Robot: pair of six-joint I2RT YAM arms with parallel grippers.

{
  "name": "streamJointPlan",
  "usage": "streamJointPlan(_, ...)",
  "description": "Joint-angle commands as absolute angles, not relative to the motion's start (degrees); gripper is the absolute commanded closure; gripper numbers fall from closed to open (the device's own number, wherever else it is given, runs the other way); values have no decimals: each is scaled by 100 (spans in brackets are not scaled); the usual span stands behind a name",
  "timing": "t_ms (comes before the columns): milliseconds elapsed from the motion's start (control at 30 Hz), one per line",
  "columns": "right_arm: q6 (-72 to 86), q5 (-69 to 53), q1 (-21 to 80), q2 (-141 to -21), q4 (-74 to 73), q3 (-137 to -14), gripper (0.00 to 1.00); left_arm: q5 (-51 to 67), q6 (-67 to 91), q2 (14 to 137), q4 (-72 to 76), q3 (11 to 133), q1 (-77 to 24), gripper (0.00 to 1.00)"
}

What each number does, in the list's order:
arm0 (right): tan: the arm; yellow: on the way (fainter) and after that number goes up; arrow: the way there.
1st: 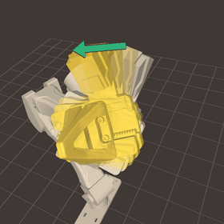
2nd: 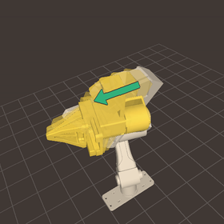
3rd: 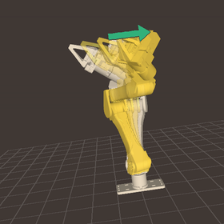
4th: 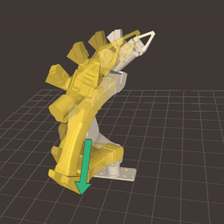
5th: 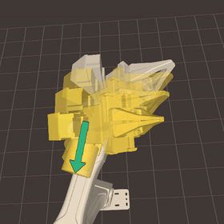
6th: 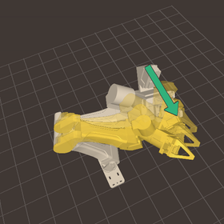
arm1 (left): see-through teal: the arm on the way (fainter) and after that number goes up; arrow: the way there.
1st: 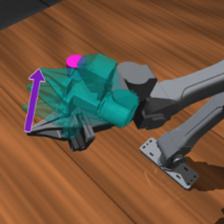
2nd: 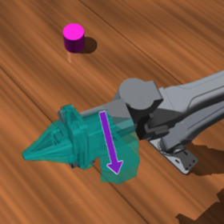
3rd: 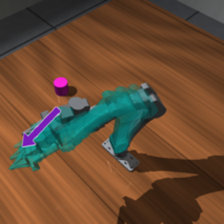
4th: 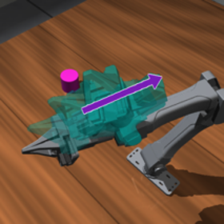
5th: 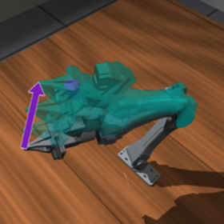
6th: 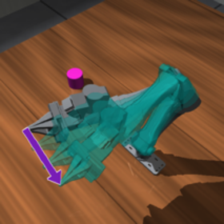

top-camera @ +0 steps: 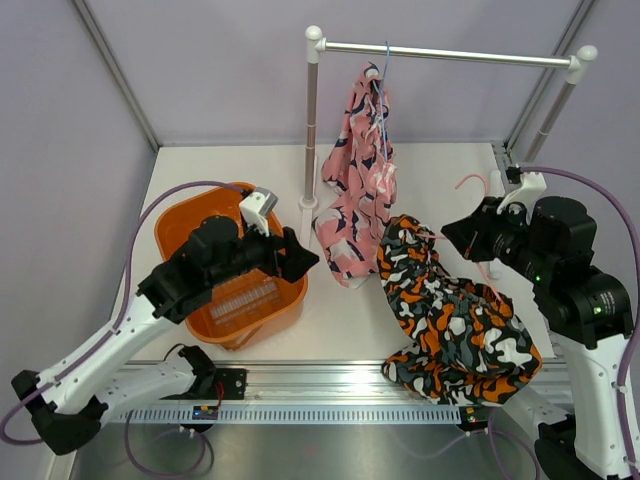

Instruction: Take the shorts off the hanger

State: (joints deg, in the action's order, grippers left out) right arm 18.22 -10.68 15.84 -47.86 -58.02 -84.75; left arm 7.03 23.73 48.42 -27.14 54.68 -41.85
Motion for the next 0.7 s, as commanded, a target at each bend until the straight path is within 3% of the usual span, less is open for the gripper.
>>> streamJointPlan(0,1819,-1485,1670,-4667,-5748,-8429,100,-280,2505,5298,-1918,6195,-4806,1)
streamJointPlan(133,1793,-1494,1749,-4667,-5774,-8315,100,-894,2470,6159,-1609,6836,-5640,1)
streamJointPlan(400,1670,-1257,1758,-4553,-6160,-8666,100,-1108,2505,7899,-774,7978,-6239,1)
streamJointPlan(667,1608,-923,1758,-4553,-6433,-8868,100,-1169,2408,8621,-440,8481,-6662,1)
